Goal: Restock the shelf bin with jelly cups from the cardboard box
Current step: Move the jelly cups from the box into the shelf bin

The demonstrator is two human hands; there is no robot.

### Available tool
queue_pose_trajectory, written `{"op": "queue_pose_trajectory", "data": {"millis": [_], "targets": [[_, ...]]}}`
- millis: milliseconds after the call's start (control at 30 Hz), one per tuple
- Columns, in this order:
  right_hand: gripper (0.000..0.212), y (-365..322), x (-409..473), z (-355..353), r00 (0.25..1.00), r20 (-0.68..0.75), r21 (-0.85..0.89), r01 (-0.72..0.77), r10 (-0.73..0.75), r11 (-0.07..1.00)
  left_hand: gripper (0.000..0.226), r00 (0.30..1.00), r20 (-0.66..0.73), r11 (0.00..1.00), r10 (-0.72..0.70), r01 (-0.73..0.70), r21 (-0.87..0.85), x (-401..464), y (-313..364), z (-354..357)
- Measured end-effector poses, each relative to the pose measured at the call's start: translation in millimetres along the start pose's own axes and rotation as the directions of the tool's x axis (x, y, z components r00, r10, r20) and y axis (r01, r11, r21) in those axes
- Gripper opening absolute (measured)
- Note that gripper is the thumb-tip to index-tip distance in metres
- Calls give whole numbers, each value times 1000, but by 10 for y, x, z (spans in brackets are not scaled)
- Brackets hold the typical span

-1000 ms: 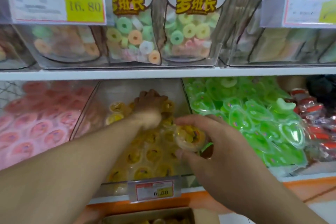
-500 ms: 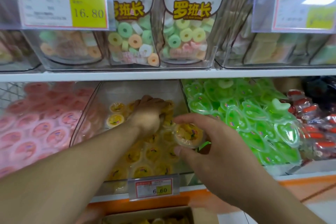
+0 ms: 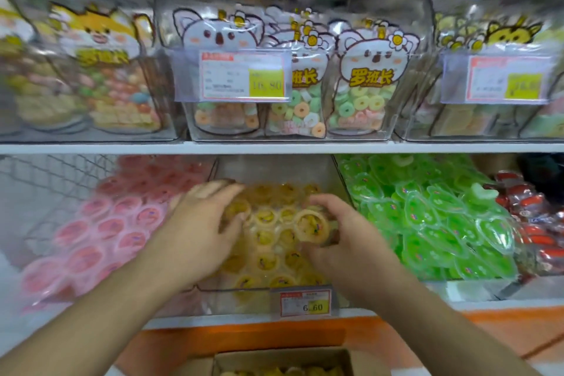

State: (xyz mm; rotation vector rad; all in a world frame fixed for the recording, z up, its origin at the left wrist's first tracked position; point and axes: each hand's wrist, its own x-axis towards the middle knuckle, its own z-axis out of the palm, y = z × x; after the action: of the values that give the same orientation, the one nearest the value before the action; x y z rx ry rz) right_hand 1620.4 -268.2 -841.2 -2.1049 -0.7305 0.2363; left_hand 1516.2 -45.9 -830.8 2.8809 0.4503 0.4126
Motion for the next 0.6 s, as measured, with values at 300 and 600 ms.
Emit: {"op": "queue_pose_trajectory", "data": {"millis": [300, 600], "targets": [[44, 29, 711, 672, 992, -49, -198, -124, 116, 972, 77, 1000, 14, 998, -15, 15, 59, -339, -440, 127], [42, 155, 1164, 985, 994, -65, -299, -103, 88, 949, 63, 999, -51, 1000, 5, -5, -6, -323, -455, 215]]}}
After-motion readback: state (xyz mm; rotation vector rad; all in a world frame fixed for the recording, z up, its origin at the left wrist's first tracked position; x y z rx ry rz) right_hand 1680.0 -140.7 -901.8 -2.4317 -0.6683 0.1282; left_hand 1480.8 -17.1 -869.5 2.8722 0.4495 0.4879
